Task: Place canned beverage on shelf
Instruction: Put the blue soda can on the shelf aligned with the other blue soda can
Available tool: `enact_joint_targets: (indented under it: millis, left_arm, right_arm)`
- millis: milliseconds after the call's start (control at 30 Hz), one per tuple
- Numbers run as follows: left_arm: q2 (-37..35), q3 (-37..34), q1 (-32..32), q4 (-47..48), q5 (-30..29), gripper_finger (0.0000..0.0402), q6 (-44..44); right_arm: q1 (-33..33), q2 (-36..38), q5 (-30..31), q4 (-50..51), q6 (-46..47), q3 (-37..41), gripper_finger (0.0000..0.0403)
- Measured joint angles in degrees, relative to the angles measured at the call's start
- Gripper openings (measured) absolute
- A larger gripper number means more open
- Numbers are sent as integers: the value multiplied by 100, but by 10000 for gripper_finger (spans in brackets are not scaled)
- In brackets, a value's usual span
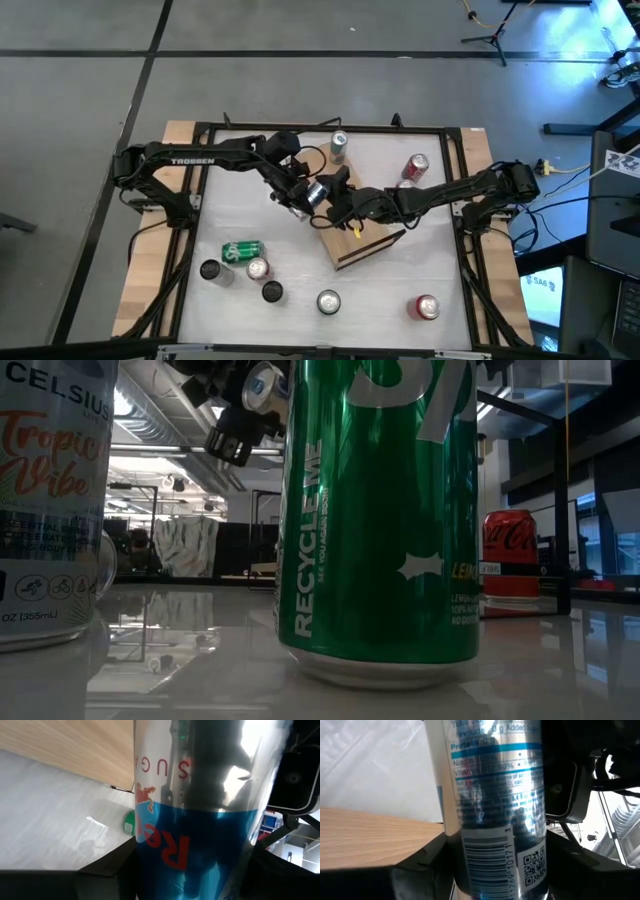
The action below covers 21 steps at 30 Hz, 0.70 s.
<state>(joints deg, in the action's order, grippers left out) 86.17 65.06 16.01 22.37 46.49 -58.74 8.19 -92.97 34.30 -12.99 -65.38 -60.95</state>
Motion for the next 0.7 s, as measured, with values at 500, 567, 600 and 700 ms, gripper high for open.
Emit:
enact_joint_targets:
  millis: [500, 567, 600, 700]
  left_arm:
    - [0, 4, 2, -37, -119, 250, 98]
    - [0, 4, 2, -36, -112, 250, 186]
    - [0, 4, 4, -35, -95, 251, 291]
    - [0, 4, 9, -36, -29, 254, 554]
  right_arm:
    - [4, 0, -85, -9, 63, 0, 249]
    - [4, 0, -83, -9, 64, 0, 249]
    - [5, 0, -84, -9, 83, 0, 249]
    - [9, 0, -85, 29, 279, 0, 244]
